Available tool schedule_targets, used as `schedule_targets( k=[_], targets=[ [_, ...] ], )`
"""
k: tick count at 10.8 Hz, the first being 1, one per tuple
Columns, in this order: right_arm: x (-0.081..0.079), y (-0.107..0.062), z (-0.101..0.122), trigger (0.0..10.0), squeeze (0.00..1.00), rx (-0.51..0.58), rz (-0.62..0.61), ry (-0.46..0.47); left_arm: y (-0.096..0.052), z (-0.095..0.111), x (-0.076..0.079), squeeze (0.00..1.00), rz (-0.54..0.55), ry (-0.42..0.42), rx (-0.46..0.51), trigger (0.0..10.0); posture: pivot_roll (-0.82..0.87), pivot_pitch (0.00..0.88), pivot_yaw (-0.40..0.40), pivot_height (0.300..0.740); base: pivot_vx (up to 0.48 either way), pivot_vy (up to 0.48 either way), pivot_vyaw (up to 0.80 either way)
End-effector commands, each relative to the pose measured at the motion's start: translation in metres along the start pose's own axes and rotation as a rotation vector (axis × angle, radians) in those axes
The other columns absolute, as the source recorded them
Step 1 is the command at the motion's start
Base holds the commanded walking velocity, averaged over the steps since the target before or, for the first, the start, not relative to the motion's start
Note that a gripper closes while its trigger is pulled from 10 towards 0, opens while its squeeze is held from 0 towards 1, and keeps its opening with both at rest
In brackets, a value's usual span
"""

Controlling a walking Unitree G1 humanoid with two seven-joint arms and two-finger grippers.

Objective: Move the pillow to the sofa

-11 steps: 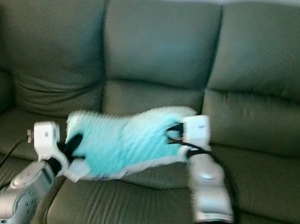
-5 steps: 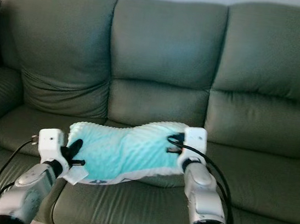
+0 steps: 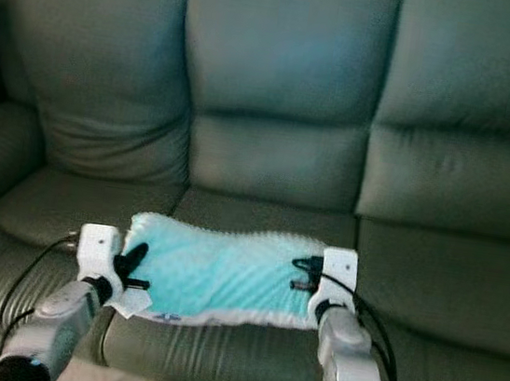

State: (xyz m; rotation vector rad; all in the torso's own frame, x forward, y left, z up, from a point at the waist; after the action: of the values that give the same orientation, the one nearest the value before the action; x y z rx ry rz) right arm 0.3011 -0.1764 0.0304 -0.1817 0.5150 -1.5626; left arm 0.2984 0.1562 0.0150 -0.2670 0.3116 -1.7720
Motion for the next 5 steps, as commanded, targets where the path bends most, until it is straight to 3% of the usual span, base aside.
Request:
schedule_targets(
  k=[1, 3, 5],
  targets=[
    [0.002, 0.003, -0.003, 10.0, 0.00, -0.015, -0.010, 0.002, 0.000, -0.006, -0.003, 0.00, 0.014, -0.018, -0.007, 10.0, -0.28, 0.240, 0.171, 0.740, 0.000, 0.000, 0.00],
    [0.016, 0.010, 0.002, 10.0, 0.00, -0.007, -0.049, -0.009, 0.010, -0.002, 0.007, 0.00, 0.023, -0.025, 0.011, 10.0, -0.26, 0.288, 0.166, 0.740, 0.000, 0.000, 0.00],
    [0.014, 0.015, 0.032, 10.0, 0.00, 0.122, -0.029, -0.032, 0.022, 0.017, 0.015, 0.00, 0.040, -0.032, 0.065, 10.0, -0.25, 0.328, 0.149, 0.740, 0.000, 0.000, 0.00]
  ],
)
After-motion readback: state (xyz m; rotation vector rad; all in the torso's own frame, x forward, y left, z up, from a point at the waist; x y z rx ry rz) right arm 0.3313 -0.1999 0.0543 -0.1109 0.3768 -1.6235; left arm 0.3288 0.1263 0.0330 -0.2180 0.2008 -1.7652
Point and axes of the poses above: a point about 5 cm out from each wrist's last joint towards the gripper, its own y axis pointing out of the wrist towards the gripper, its own z axis along the axis of the wrist's last joint, x = y × z, the point moved 1 cm from there along y, pointing out of the wrist towards the gripper, and after that the axes turned 12 degrees about y, right-handed, at the moved point
